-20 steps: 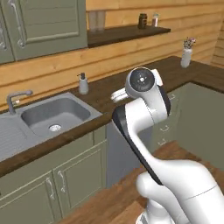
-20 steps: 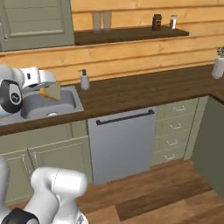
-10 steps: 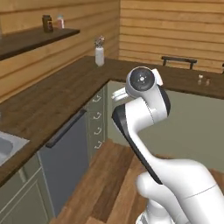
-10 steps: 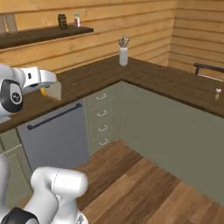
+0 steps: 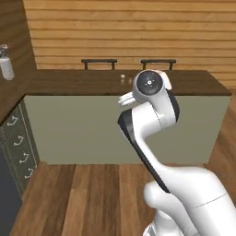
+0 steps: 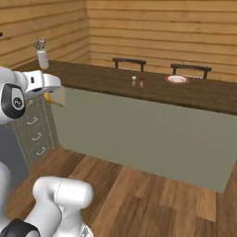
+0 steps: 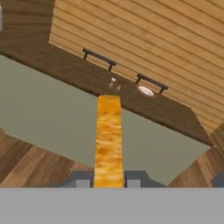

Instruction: Start the toaster. Once the lever pops up, take the bread to the plate on the dining counter.

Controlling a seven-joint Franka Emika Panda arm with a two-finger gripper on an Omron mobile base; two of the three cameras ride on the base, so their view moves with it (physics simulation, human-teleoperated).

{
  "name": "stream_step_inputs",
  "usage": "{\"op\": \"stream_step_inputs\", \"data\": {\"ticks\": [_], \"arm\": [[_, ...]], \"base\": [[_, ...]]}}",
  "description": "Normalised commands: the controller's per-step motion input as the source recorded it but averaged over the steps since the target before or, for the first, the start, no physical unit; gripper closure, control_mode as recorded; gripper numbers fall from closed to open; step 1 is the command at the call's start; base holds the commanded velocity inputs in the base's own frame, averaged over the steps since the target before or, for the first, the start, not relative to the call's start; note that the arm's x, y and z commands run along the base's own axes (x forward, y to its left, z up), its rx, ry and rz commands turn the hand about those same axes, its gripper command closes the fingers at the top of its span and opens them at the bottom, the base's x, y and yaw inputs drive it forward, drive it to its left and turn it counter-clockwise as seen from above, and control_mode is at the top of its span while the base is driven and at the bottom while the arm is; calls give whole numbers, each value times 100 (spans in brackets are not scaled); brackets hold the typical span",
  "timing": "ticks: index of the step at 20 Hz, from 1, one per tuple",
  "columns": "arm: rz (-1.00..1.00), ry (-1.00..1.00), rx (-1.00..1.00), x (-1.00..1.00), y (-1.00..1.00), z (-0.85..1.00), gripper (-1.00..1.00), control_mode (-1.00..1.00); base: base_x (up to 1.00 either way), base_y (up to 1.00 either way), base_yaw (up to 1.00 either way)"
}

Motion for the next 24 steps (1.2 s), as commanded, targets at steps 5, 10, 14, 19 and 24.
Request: {"op": "stream_step_inputs", "data": {"ticks": [5,10,14,19,24], "arm": [[0,0,0,0,0,0,100,100],[0,0,0,0,0,0,100,100],[0,0,0,0,0,0,100,100],[0,0,0,0,0,0,100,100],[0,0,0,0,0,0,100,100]], "base": [[32,-100,-39],[97,-74,-16],[100,-12,0],[100,0,20],[97,0,17]]}}
